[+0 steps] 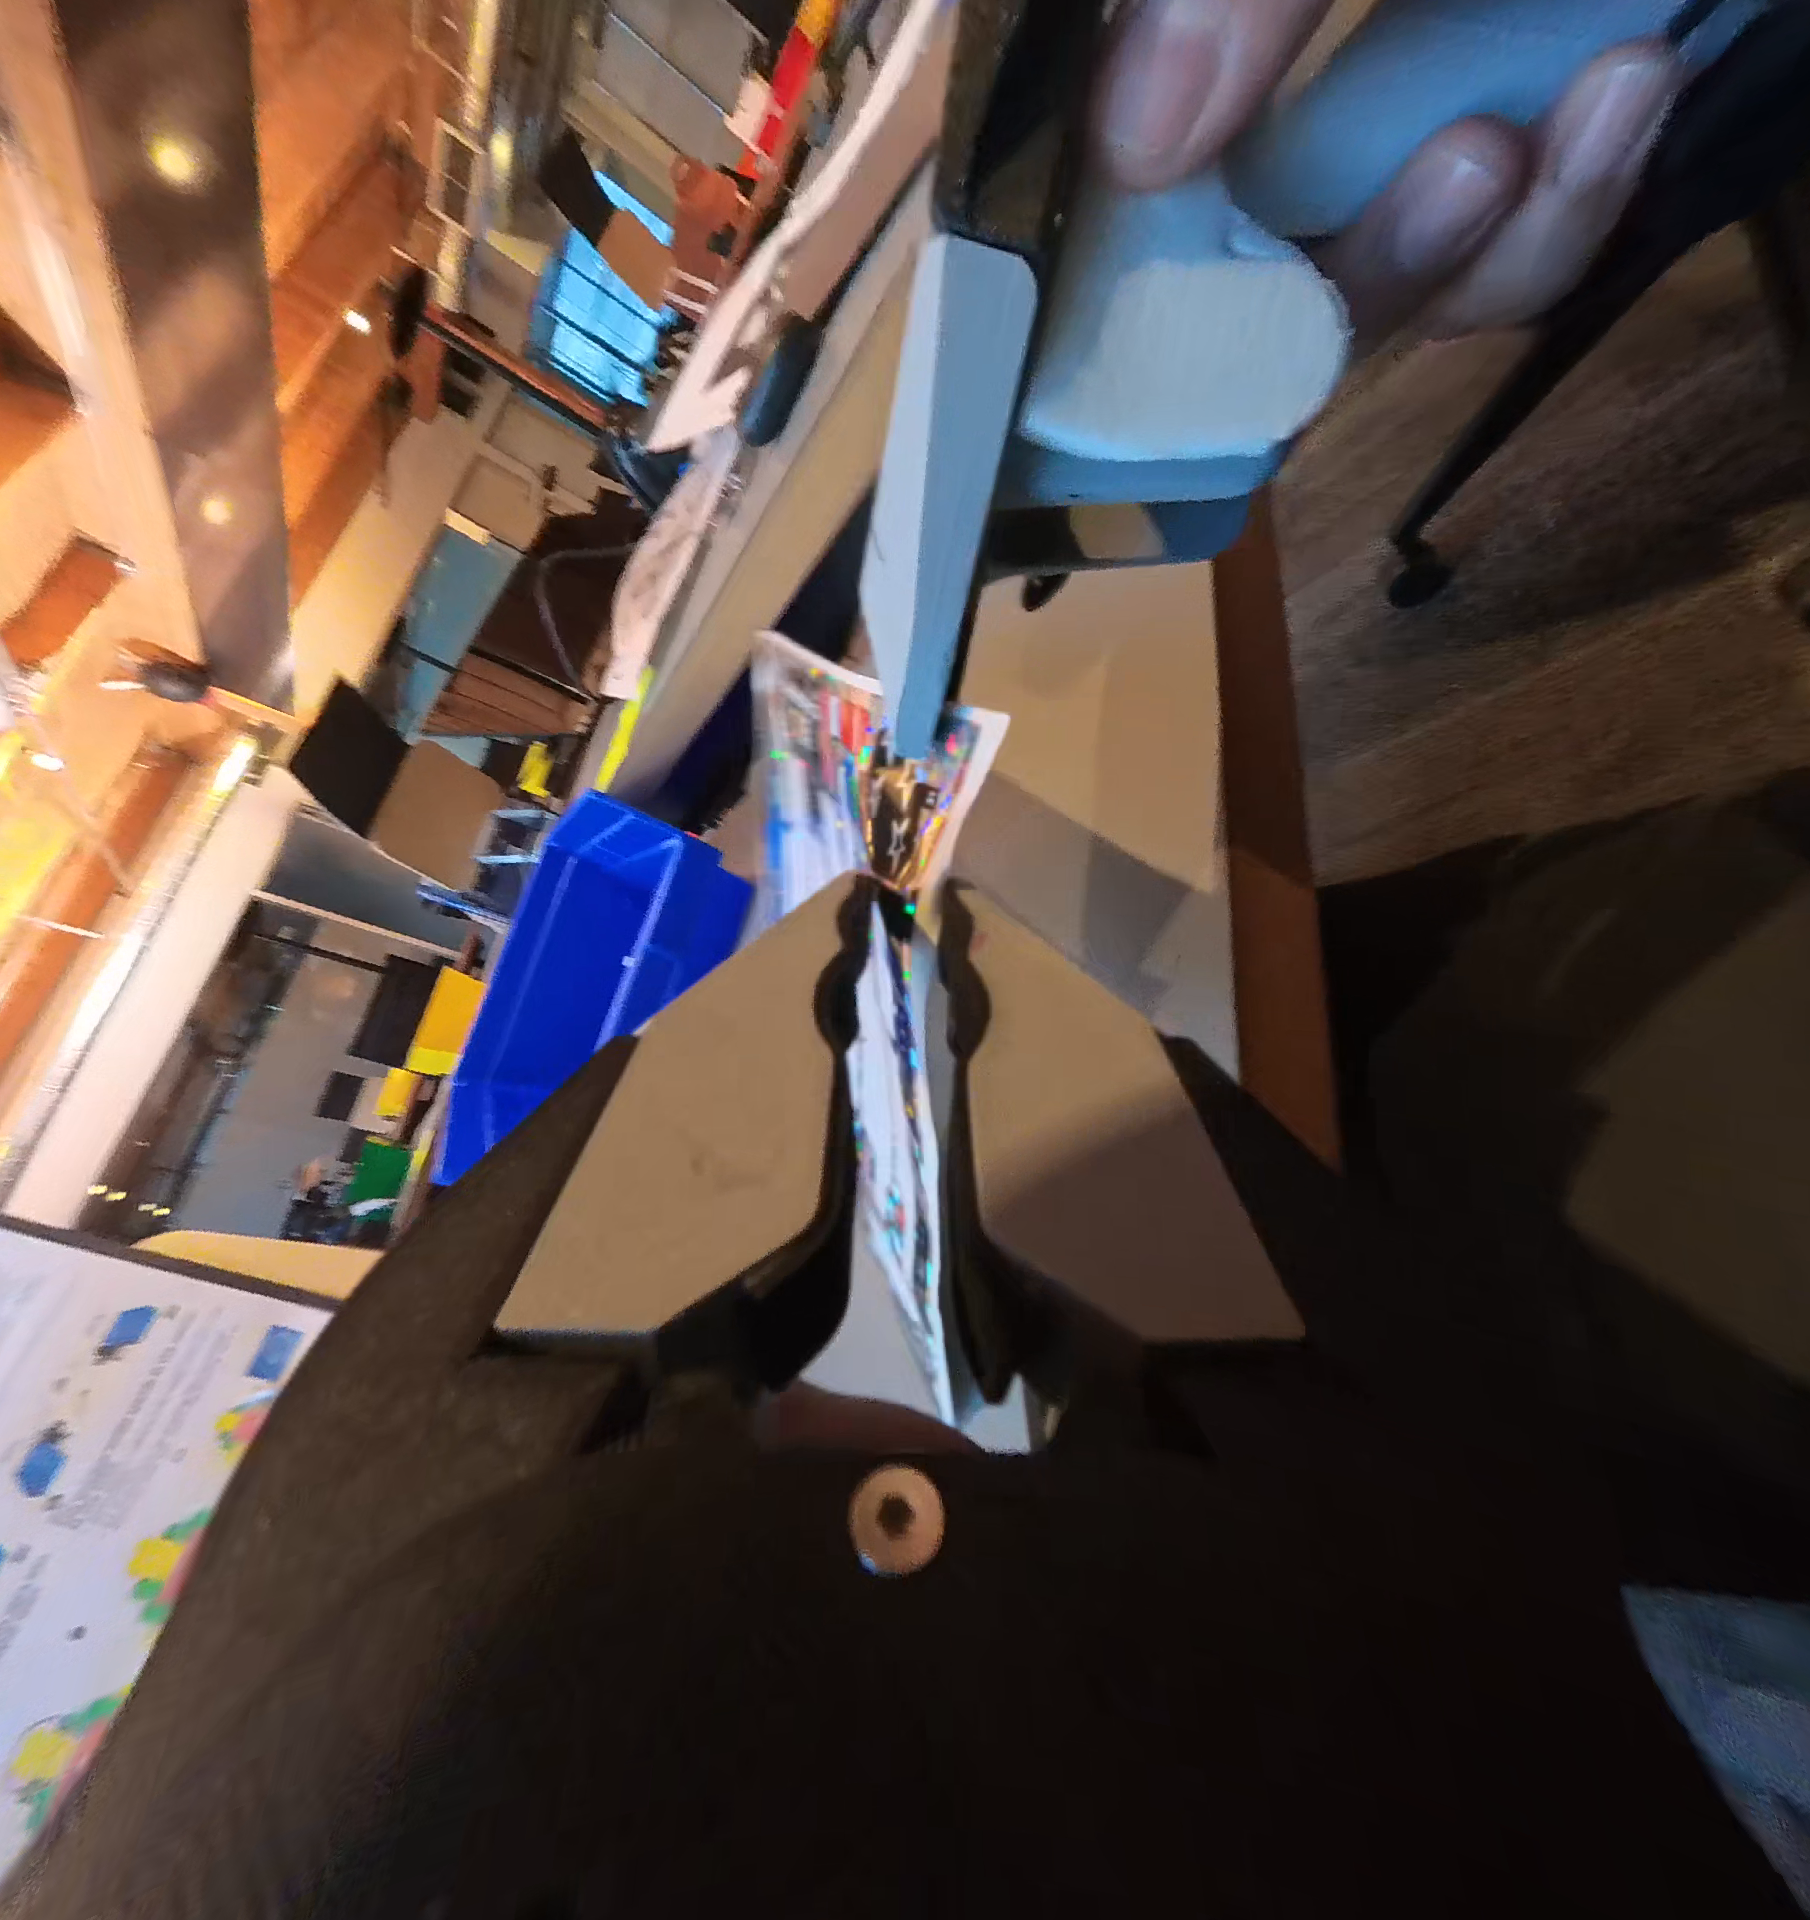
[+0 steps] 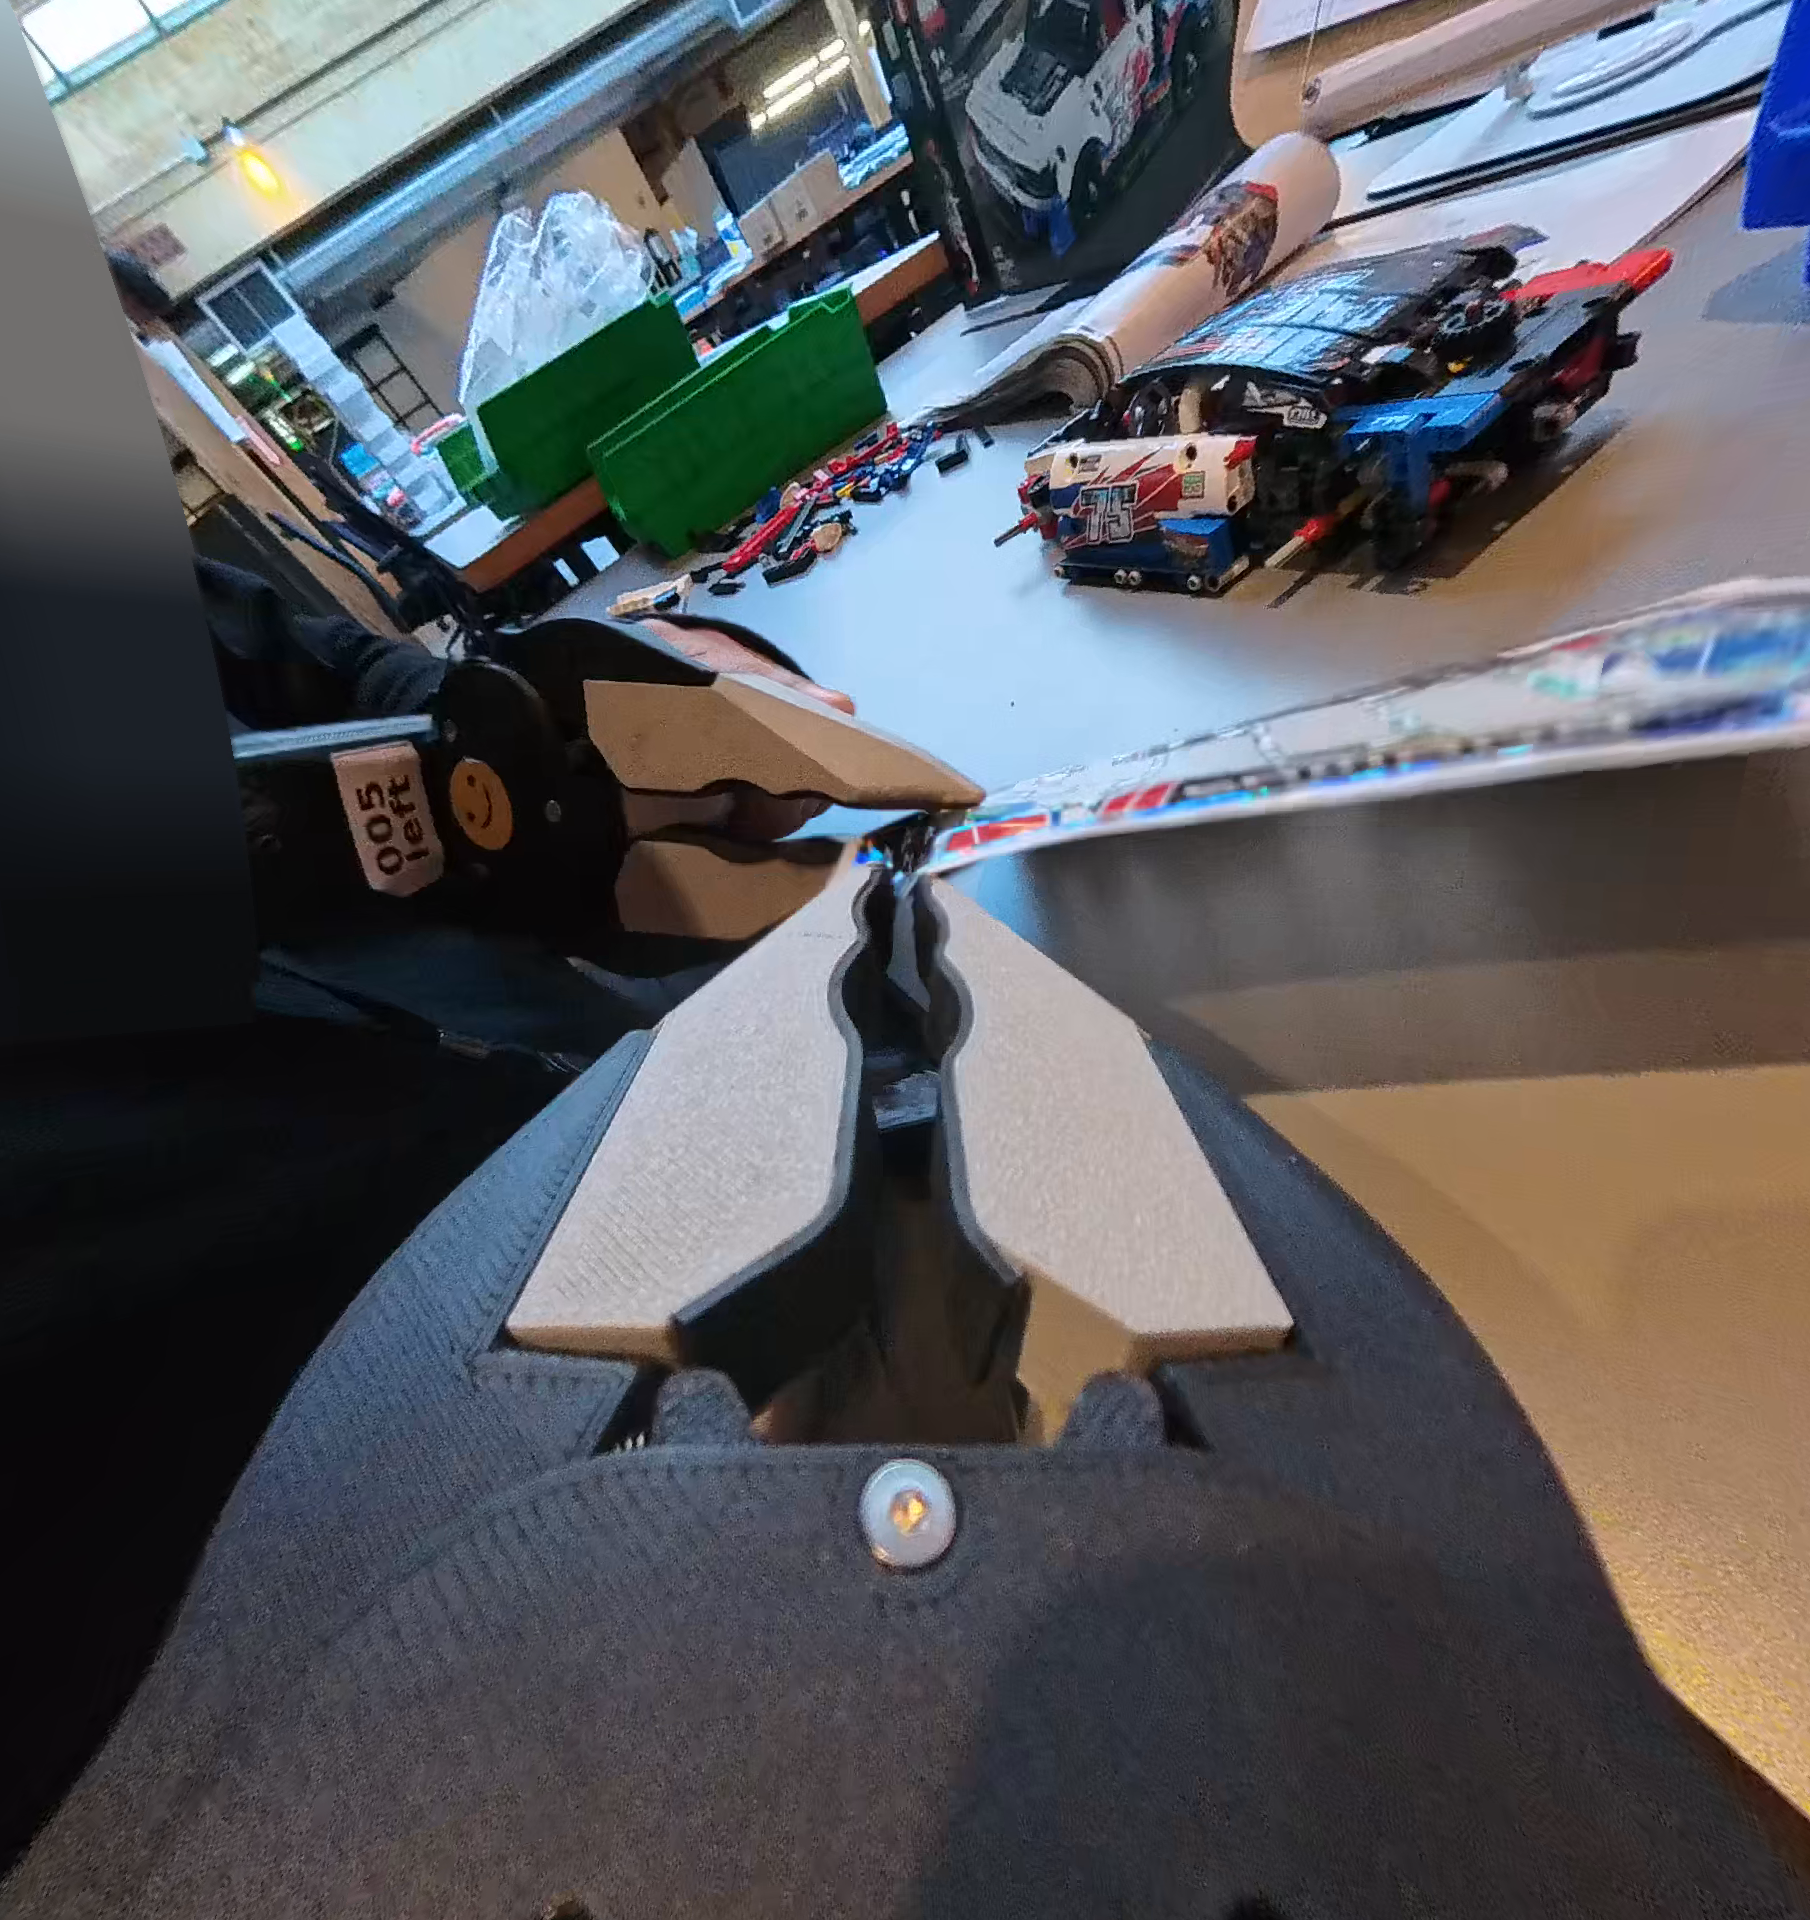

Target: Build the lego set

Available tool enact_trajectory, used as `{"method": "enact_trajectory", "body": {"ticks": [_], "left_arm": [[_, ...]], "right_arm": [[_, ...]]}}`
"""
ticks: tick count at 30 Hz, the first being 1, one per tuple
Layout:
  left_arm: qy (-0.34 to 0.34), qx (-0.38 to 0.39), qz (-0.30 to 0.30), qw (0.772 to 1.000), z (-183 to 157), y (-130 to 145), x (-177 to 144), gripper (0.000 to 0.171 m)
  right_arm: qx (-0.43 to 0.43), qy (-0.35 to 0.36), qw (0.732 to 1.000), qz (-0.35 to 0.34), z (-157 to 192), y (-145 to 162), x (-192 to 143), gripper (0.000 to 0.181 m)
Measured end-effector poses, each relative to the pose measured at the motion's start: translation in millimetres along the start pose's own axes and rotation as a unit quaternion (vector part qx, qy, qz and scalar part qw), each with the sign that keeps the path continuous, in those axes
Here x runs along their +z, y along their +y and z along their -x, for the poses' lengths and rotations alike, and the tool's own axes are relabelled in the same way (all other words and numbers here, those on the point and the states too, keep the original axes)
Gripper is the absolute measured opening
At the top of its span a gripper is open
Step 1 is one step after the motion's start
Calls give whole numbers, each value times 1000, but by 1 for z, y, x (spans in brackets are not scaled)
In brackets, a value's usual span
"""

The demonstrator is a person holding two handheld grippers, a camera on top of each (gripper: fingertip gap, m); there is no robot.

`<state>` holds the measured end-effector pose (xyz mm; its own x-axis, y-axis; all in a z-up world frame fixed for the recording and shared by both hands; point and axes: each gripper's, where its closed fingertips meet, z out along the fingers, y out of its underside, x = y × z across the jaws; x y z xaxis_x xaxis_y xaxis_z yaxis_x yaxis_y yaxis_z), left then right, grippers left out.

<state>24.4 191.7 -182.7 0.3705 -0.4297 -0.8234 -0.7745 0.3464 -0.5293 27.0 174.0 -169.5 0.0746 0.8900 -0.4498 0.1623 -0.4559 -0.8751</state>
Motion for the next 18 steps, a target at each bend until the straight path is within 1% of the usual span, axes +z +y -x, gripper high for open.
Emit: {"method": "enact_trajectory", "body": {"ticks": [2,4,7,8,9,11,13,18], "left_arm": [[-28,4,-15,999,8,-3,-2,0],[-49,9,-23,999,13,-4,-5,0],[-68,19,-30,997,17,-6,-7,0],[-71,20,-33,997,17,-7,-8,0],[-74,23,-34,996,18,-8,-8,0],[-74,17,-31,997,17,-6,-7,0],[-68,-6,-27,997,17,-4,-7,0],[-80,-27,-21,996,23,-2,-6,0]], "right_arm": [[21,-4,1000,-6,1,-3,-1,6],[56,4,998,-19,-4,-6,-2,12],[118,16,992,-34,-12,-7,-2,16],[135,12,990,-40,-12,-7,-1,15],[146,7,988,-51,-12,-10,-1,8],[149,-4,986,-70,-9,-15,-3,4],[139,3,988,-74,-9,-17,-3,4],[125,2,989,-79,-3,-23,-1,4]]}}
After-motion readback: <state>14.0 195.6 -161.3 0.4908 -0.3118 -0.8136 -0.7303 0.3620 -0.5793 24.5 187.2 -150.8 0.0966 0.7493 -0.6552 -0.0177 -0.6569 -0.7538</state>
